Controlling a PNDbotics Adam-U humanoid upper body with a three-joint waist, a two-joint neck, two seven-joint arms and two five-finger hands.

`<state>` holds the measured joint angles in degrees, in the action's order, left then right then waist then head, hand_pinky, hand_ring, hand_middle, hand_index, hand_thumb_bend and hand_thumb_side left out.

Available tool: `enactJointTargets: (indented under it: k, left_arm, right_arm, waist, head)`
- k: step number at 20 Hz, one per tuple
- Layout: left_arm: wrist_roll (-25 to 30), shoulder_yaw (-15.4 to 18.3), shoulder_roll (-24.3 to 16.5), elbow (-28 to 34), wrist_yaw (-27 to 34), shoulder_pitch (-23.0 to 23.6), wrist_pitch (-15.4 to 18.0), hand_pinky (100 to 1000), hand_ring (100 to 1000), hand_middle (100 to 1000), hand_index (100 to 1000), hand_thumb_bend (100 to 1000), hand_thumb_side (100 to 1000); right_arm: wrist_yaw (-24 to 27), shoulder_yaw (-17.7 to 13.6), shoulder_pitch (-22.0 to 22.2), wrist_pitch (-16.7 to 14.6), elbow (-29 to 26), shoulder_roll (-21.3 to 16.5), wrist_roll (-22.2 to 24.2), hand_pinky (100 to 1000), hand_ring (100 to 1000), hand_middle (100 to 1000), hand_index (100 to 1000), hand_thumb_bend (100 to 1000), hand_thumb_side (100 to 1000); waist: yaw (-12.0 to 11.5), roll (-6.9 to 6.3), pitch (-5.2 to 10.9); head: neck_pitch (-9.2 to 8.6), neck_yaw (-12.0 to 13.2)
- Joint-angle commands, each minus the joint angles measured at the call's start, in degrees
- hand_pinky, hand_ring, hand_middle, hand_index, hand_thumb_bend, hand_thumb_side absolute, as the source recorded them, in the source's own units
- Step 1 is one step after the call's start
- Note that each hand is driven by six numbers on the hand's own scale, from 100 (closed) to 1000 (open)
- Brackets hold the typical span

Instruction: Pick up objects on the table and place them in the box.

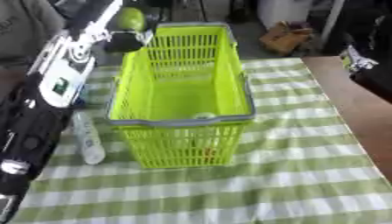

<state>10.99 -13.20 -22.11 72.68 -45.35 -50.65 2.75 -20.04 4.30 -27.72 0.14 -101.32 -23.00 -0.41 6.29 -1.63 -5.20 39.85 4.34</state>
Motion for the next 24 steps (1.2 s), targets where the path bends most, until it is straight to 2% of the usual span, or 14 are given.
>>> enactJointTargets:
  k: [1, 3, 4, 7, 8, 9, 11, 13, 14, 17, 19, 24]
  left_arm:
    - [-2.77, 0.23, -0.95, 2.76, -4.57, -0.19, 4.15, 716, 866, 778, 850, 852, 652]
    - [-7.90, 2.27, -1.55, 7.27, -4.06, 2.19, 3.97, 688, 863, 756, 837, 859, 635]
    - [-9.91, 3.06, -1.95, 9.39, -2.66, 3.27, 3.34, 684, 872, 752, 840, 859, 661]
    - [-12.35, 5.75, -3.43, 15.65, 2.48, 6.69, 0.85, 676, 877, 748, 844, 863, 705]
    - [-12.49, 6.57, -4.05, 17.73, 4.02, 7.86, 0.12, 665, 874, 744, 845, 855, 693]
    - [-12.92, 8.02, -4.95, 20.21, 5.77, 9.92, -0.84, 654, 874, 738, 845, 804, 661]
    - [-13.24, 10.20, -6.20, 24.58, 9.08, 13.29, -2.92, 643, 875, 729, 846, 781, 658]
    - [-13.99, 12.59, -6.49, 27.61, 12.84, 17.42, -5.28, 593, 874, 693, 841, 706, 692]
    - [-14.70, 13.80, -6.61, 29.07, 15.49, 19.85, -6.27, 589, 875, 691, 841, 696, 695]
    - [-17.36, 16.59, -6.33, 31.37, 22.08, 25.90, -7.10, 526, 864, 664, 835, 600, 724]
    - [-20.07, 18.47, -5.62, 31.69, 25.08, 29.00, -6.22, 520, 865, 661, 835, 587, 737]
    - [-24.85, 21.27, -3.65, 31.37, 29.05, 33.42, -5.59, 515, 875, 663, 840, 525, 774]
  right_arm:
    - [0.48, -0.35, -0.87, -0.01, -0.56, -0.74, 0.05, 613, 566, 712, 860, 301, 606]
    - [0.52, -0.55, -0.59, 0.06, -0.54, -0.85, -0.13, 613, 565, 712, 860, 301, 605]
    - [0.54, -0.62, -0.46, 0.10, -0.53, -0.91, -0.21, 613, 565, 712, 860, 301, 605]
    - [0.54, -0.81, -0.13, 0.18, -0.43, -0.85, -0.40, 613, 565, 712, 860, 301, 605]
    - [0.54, -0.83, -0.07, 0.16, -0.42, -0.78, -0.43, 613, 565, 712, 860, 301, 605]
    - [0.52, -0.87, -0.01, 0.16, -0.40, -0.77, -0.46, 613, 566, 712, 860, 301, 605]
    - [0.50, -0.94, 0.08, 0.18, -0.36, -0.78, -0.51, 613, 565, 712, 860, 301, 605]
    - [0.50, -1.08, 0.27, 0.25, -0.27, -0.85, -0.64, 613, 565, 711, 859, 300, 605]
    - [0.51, -1.13, 0.38, 0.27, -0.23, -0.89, -0.70, 613, 565, 712, 860, 300, 605]
    - [0.51, -1.25, 0.57, 0.28, -0.15, -0.94, -0.81, 613, 565, 712, 860, 300, 605]
    - [0.49, -1.31, 0.63, 0.28, -0.12, -0.98, -0.86, 613, 565, 712, 860, 300, 605]
    - [0.49, -1.49, 0.78, 0.33, -0.08, -1.03, -1.03, 613, 566, 712, 860, 298, 604]
  waist:
    - [-0.17, 0.34, 0.66]
    - [-0.66, 0.54, 0.65]
    - [-0.89, 0.60, 0.66]
    - [-1.99, 0.73, 0.79]
    - [-2.26, 0.78, 0.83]
    - [-2.71, 0.87, 0.89]
    - [-3.15, 0.97, 0.97]
    - [-3.67, 1.08, 0.99]
    - [-3.87, 1.11, 1.01]
    - [-4.48, 1.24, 1.10]
    - [-4.76, 1.31, 1.15]
    - [-5.27, 1.51, 1.25]
  head:
    - [-0.63, -0.22]
    - [-0.64, -0.56]
    - [-0.63, -0.71]
    - [-0.50, -1.05]
    - [-0.50, -1.20]
    - [-0.50, -1.47]
    - [-0.49, -1.67]
    - [-0.50, -1.99]
    - [-0.48, -2.10]
    - [-0.28, -2.44]
    - [-0.23, -2.61]
    - [-0.15, -2.78]
